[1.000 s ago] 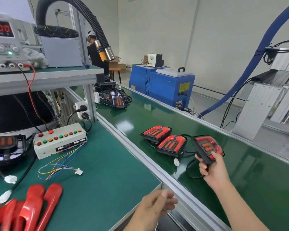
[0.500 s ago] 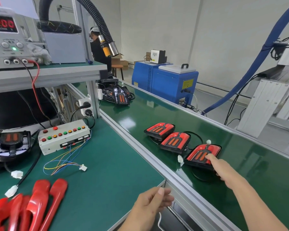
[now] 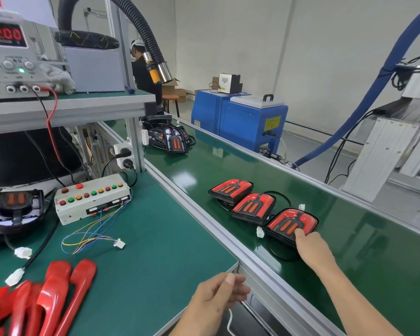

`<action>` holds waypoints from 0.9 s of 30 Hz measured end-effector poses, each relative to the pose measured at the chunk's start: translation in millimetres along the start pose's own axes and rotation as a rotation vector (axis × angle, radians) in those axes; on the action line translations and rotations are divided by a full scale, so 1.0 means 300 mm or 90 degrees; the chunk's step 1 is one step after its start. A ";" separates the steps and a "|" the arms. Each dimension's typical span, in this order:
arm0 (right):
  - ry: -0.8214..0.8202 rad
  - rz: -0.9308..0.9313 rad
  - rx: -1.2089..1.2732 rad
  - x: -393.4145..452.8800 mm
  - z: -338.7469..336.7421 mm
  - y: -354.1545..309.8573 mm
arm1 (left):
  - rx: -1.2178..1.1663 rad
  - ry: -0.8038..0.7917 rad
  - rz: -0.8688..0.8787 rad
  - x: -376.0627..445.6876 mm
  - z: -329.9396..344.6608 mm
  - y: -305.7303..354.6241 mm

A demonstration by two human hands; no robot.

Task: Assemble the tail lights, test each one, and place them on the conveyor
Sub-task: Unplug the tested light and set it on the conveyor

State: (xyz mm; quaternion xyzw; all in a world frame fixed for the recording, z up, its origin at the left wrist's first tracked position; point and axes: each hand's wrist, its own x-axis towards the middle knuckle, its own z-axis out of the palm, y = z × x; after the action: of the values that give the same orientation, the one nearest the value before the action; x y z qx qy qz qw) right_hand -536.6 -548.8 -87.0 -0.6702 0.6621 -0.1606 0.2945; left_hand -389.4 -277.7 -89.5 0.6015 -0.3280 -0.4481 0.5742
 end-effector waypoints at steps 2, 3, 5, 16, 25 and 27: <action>-0.006 0.013 -0.041 -0.008 0.000 -0.007 | -0.006 0.017 0.003 -0.010 -0.015 0.002; -0.010 0.020 -0.053 -0.010 -0.004 -0.009 | -0.009 0.028 0.005 -0.018 -0.027 0.004; -0.023 0.034 -0.029 -0.020 -0.019 -0.013 | 0.003 0.044 0.012 -0.041 -0.060 0.009; 0.064 -0.256 0.238 -0.296 0.083 -0.033 | 0.079 0.251 0.115 -0.401 -0.376 0.054; -0.242 -0.575 0.263 -0.986 0.511 -0.400 | 0.119 0.536 0.121 -0.768 -0.557 0.046; -0.316 -0.618 0.224 -1.045 0.569 -0.424 | 0.160 0.609 0.100 -0.849 -0.598 0.034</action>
State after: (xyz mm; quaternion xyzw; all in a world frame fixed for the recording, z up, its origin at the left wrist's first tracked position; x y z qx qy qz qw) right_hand -355.1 -216.2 -87.2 -0.8560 0.1530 -0.2232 0.4405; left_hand -321.5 23.8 -49.1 0.7776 -0.1235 -0.0348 0.6155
